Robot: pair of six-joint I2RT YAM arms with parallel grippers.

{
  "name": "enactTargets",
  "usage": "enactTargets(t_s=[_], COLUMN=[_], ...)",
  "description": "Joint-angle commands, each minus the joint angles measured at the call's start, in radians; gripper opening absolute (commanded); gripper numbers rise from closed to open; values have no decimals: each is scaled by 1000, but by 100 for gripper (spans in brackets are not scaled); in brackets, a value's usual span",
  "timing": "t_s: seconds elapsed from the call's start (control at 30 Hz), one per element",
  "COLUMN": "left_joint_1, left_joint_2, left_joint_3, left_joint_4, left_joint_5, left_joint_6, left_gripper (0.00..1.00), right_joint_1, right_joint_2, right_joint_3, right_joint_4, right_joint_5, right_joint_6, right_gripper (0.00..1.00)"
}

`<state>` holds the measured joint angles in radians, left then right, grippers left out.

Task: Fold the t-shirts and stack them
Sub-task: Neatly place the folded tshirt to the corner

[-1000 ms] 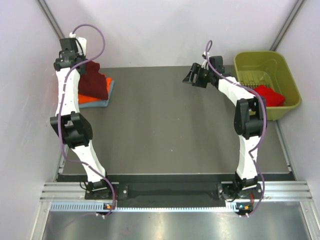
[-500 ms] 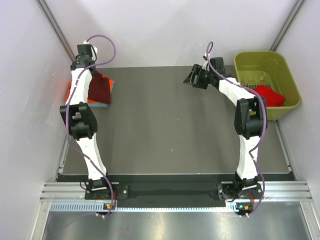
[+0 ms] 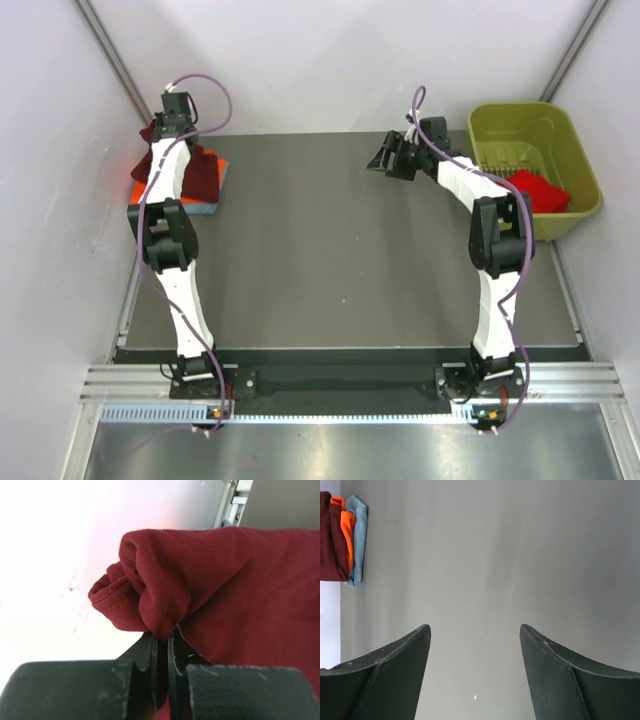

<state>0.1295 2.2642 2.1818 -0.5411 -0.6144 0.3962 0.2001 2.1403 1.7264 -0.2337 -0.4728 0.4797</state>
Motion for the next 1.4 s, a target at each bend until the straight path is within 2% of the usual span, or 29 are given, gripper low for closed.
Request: enactTargets(t_s=[0.0, 0.23, 0.27, 0.33, 0.37, 0.4, 0.47, 0.5, 0.63, 0.67, 0.7, 0.83, 0.87, 0.9, 0.93, 1.0, 1.07, 1.1, 1.2, 1.37], left_joint_1=[2, 9, 10, 9, 9, 7, 7, -4, -111, -125, -210, -364, -392, -442, -465, -513, -530, -534, -536, -527], left_joint_2=[26, 74, 77, 75, 72, 67, 58, 41, -24, -37, -57, -97, -106, -126, -137, -176, -215, -253, -324, -436], left_joint_3=[67, 76, 76, 75, 76, 81, 110, 121, 113, 118, 122, 124, 125, 125, 125, 113, 72, 61, 35, -144], left_joint_4=[121, 165, 171, 182, 200, 210, 210, 205, 268, 277, 277, 204, 164, 123, 36, -25, -63, -68, -89, -56], left_joint_5=[-67, -100, -117, -127, -136, -148, -148, -125, -142, -145, -139, -91, -70, -42, -13, 103, 181, 265, 327, 203], left_joint_6=[29, 43, 46, 44, 46, 47, 24, 18, 79, 85, 84, 20, -56, -107, -159, -304, -441, -471, -524, -445], left_gripper=[2, 4, 9, 27, 31, 41, 52, 63, 75, 77, 78, 80, 82, 82, 83, 89, 90, 91, 91, 91], right_joint_1=[-11, -14, -14, -14, -14, -13, -14, -13, -10, -11, -11, -13, -13, -11, -14, -13, -14, -14, -11, -8], right_joint_2=[-59, -72, -74, -76, -76, -74, -69, -68, -82, -86, -92, -140, -148, -164, -174, -192, -221, -233, -304, -398], right_joint_3=[-8, -22, -24, -24, -24, -24, -24, -24, -25, -28, -30, -24, -16, -10, -5, 7, 13, 18, 33, 32], right_joint_4=[27, 25, 27, 27, 27, 27, 28, 30, 30, 28, 27, 10, 8, 4, -7, -15, -27, -32, -49, -79], right_joint_5=[-1, 6, 5, 5, 3, 3, 3, 3, 3, 8, 11, 46, 74, 92, 114, 181, 286, 324, 434, 502], right_joint_6=[-18, -30, -30, -32, -32, -32, -29, -26, -27, -33, -38, -67, -88, -101, -111, -142, -147, -142, -174, -266], right_gripper=[72, 72, 72, 73, 73, 73, 73, 73, 73, 73, 73, 77, 80, 96, 100, 100, 100, 100, 100, 100])
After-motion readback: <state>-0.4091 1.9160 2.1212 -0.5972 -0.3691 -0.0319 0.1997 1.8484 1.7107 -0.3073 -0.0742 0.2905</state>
